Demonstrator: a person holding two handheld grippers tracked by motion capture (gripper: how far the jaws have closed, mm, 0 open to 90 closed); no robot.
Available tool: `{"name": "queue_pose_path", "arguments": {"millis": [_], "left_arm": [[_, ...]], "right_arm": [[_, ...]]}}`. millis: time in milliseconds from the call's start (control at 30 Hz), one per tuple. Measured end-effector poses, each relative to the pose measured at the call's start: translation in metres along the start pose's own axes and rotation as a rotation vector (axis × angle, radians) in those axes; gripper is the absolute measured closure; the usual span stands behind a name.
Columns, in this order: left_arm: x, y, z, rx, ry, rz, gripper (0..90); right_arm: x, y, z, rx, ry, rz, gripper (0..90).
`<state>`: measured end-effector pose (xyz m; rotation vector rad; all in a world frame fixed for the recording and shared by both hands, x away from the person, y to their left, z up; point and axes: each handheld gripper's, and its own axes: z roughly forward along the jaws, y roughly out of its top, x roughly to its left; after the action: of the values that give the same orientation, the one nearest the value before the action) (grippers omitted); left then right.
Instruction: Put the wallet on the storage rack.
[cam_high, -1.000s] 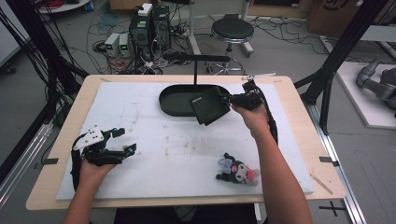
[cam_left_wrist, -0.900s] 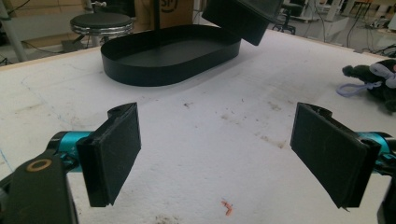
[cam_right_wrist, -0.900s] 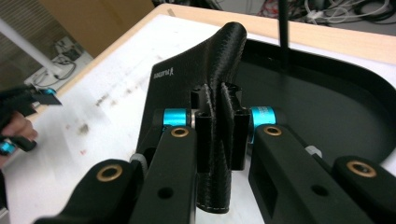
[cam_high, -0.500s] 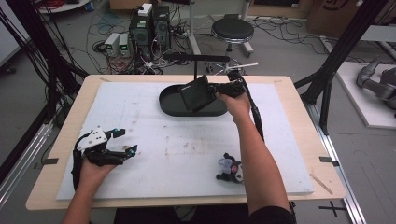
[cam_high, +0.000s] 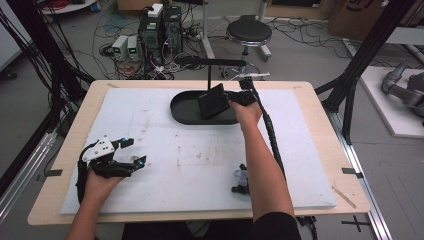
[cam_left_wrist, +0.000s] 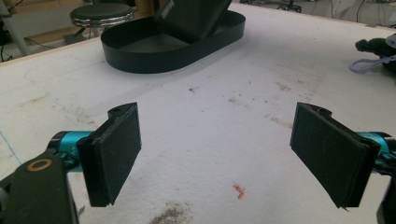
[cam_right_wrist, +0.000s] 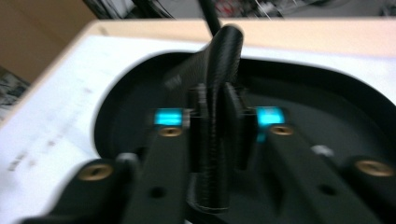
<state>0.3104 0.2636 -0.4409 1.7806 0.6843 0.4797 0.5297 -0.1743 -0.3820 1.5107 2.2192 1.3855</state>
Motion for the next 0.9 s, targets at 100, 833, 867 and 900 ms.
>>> {"name": "queue_pose_path", "arguments": {"millis": [100,833,867,900], "left_arm": [[0.000,-0.001,0.000,0.002,0.000,-0.003,16.3],[-0.002,0.028,0.004,0.019,0.018,-0.012,16.1],[-0.002,0.031,0.005,0.011,0.019,-0.010,16.1],[-0.002,0.034,0.007,0.004,0.016,-0.014,16.1]], "right_arm": [[-0.004,-0.002,-0.002,0.034,-0.081,-0.012,53.6],[-0.003,-0.025,-0.108,-0.039,-0.071,-0.218,33.8],[-0.003,-0.025,-0.108,-0.039,-0.071,-0.218,33.8],[-0.004,-0.027,-0.112,-0.034,-0.063,-0.220,32.0]]}}
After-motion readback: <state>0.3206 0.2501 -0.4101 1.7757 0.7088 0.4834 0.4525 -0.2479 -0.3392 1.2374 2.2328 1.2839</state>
